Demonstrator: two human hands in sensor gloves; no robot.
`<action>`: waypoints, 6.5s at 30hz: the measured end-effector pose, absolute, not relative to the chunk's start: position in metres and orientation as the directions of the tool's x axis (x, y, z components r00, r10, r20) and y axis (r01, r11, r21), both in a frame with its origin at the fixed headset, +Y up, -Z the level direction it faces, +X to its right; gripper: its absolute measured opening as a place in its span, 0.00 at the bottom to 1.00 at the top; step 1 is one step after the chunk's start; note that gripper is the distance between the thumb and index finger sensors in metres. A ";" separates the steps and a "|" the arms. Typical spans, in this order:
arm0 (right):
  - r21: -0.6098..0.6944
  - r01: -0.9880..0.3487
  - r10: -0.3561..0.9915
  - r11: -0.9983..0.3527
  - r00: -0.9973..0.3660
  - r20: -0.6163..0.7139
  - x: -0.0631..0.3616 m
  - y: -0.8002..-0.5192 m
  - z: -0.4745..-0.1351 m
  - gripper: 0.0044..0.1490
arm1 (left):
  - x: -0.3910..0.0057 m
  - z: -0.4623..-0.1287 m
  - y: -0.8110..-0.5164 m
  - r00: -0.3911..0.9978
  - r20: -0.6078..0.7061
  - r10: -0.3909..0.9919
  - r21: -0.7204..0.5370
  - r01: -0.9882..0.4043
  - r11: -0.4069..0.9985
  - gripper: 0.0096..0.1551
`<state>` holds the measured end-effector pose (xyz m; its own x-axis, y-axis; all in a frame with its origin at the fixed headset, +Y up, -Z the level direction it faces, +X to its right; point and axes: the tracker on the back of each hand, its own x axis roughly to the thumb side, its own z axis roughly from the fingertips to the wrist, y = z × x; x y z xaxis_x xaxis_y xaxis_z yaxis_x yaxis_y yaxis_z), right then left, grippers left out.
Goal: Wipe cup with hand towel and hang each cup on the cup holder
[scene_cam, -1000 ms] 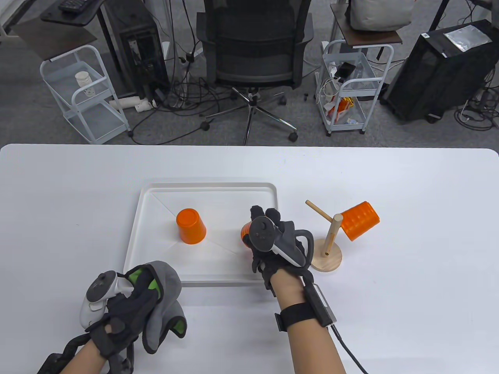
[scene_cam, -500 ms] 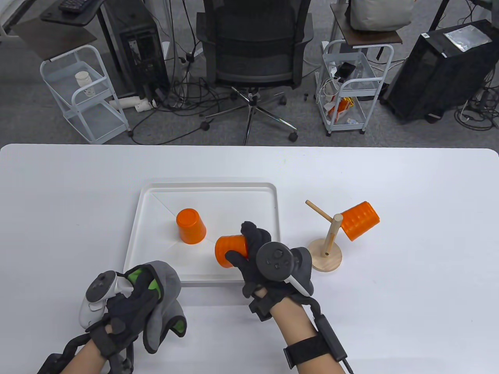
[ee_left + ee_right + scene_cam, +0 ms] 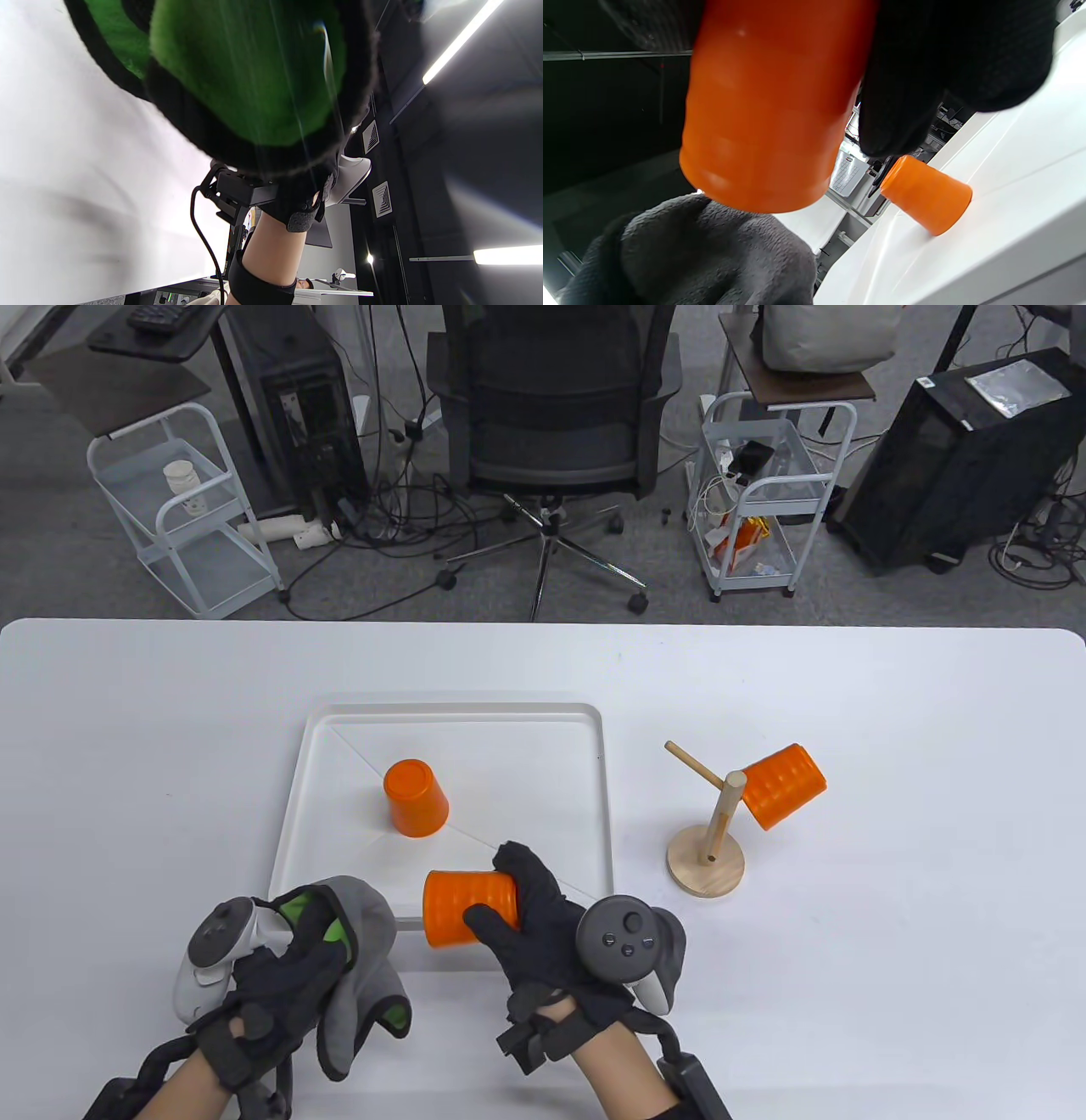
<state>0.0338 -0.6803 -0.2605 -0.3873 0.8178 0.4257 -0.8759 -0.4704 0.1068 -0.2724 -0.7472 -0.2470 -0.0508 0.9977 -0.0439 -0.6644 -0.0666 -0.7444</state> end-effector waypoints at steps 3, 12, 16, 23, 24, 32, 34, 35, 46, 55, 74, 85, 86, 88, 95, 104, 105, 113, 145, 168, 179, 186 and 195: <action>0.113 -0.886 0.826 -0.450 -0.364 0.430 0.033 -0.691 -0.255 0.52 | -0.272 -0.247 -0.748 -0.050 -0.042 0.998 -0.745 -0.664 -0.064 0.48; 0.174 -0.910 0.880 -0.378 -0.294 0.374 0.030 -0.704 -0.252 0.52 | -0.267 -0.244 -0.747 -0.047 -0.004 0.999 -0.777 -0.628 -0.033 0.47; 0.213 -0.914 0.897 -0.345 -0.255 0.361 0.026 -0.706 -0.249 0.52 | -0.261 -0.242 -0.747 -0.046 0.022 0.999 -0.807 -0.591 -0.010 0.47; 0.245 -0.907 0.899 -0.342 -0.241 0.365 0.022 -0.708 -0.246 0.52 | -0.253 -0.238 -0.747 -0.025 0.081 0.996 -0.842 -0.537 0.055 0.47; 0.251 -0.905 0.900 -0.344 -0.242 0.363 0.022 -0.708 -0.246 0.52 | -0.252 -0.237 -0.747 -0.021 0.090 0.996 -0.845 -0.530 0.065 0.47; 0.308 -0.898 0.919 -0.314 -0.206 0.336 0.017 -0.712 -0.243 0.53 | -0.249 -0.235 -0.746 0.001 0.129 0.992 -0.855 -0.507 0.111 0.48; 0.312 -0.898 0.919 -0.311 -0.201 0.338 0.016 -0.712 -0.242 0.53 | -0.249 -0.235 -0.747 0.006 0.139 0.990 -0.856 -0.502 0.123 0.49; 0.316 -0.896 0.919 -0.312 -0.200 0.341 0.015 -0.711 -0.242 0.53 | -0.248 -0.235 -0.746 0.011 0.147 0.989 -0.858 -0.497 0.133 0.49; 0.319 -0.872 0.892 -0.370 -0.238 0.385 0.007 -0.709 -0.234 0.54 | -0.244 -0.232 -0.747 0.019 0.161 0.987 -0.872 -0.465 0.151 0.50; 0.310 -0.849 0.858 -0.427 -0.272 0.435 0.000 -0.707 -0.228 0.55 | -0.241 -0.230 -0.745 -0.006 0.128 0.992 -0.884 -0.454 0.112 0.51; 0.229 -0.759 0.680 -0.610 -0.353 0.643 -0.014 -0.700 -0.214 0.54 | -0.235 -0.229 -0.754 -0.093 -0.002 0.996 -0.929 -0.369 -0.036 0.50; 0.220 -0.755 0.670 -0.618 -0.359 0.650 -0.014 -0.698 -0.214 0.54 | -0.235 -0.228 -0.749 -0.041 0.052 0.998 -0.924 -0.380 0.033 0.49; 0.234 -0.763 0.691 -0.602 -0.351 0.632 -0.014 -0.699 -0.215 0.54 | -0.235 -0.228 -0.747 -0.015 0.088 0.996 -0.920 -0.386 0.076 0.49; 0.261 -0.774 0.724 -0.577 -0.337 0.602 -0.014 -0.700 -0.216 0.55 | -0.235 -0.227 -0.742 0.043 0.173 0.984 -0.905 -0.388 0.175 0.49; 0.326 -0.788 0.792 -0.522 -0.305 0.529 -0.013 -0.706 -0.219 0.55 | -0.237 -0.222 -0.723 0.256 0.466 0.847 -0.759 -0.375 0.532 0.48; 0.360 -0.783 0.812 -0.507 -0.294 0.504 -0.015 -0.707 -0.219 0.56 | -0.233 -0.208 -0.702 0.485 0.743 0.462 -0.416 -0.208 0.885 0.47; 0.361 -0.781 0.811 -0.509 -0.294 0.505 -0.015 -0.707 -0.218 0.56 | -0.233 -0.207 -0.701 0.504 0.755 0.420 -0.379 -0.189 0.906 0.47; 0.371 -0.782 0.820 -0.501 -0.292 0.493 -0.016 -0.708 -0.219 0.55 | -0.236 -0.215 -0.712 0.393 0.616 0.683 -0.602 -0.324 0.730 0.46; 0.358 -0.769 0.807 -0.530 -0.328 0.491 -0.018 -0.712 -0.218 0.55 | -0.238 -0.222 -0.719 0.338 0.567 0.751 -0.671 -0.339 0.659 0.46; 0.290 -0.731 0.722 -0.617 -0.379 0.579 -0.022 -0.710 -0.214 0.55 | -0.241 -0.232 -0.739 0.132 0.219 0.967 -0.861 -0.440 0.255 0.45; 0.197 -0.732 0.639 -0.652 -0.390 0.663 -0.021 -0.700 -0.210 0.53 | -0.244 -0.236 -0.748 -0.076 -0.028 0.997 -0.897 -0.439 -0.058 0.50; 0.168 -0.748 0.626 -0.642 -0.385 0.679 -0.019 -0.699 -0.211 0.53 | -0.250 -0.237 -0.744 -0.109 -0.014 0.994 -0.884 -0.464 -0.063 0.54; 0.119 -0.785 0.627 -0.608 -0.382 0.679 -0.009 -0.693 -0.213 0.53 | -0.266 -0.241 -0.733 -0.159 0.026 0.987 -0.835 -0.546 -0.066 0.58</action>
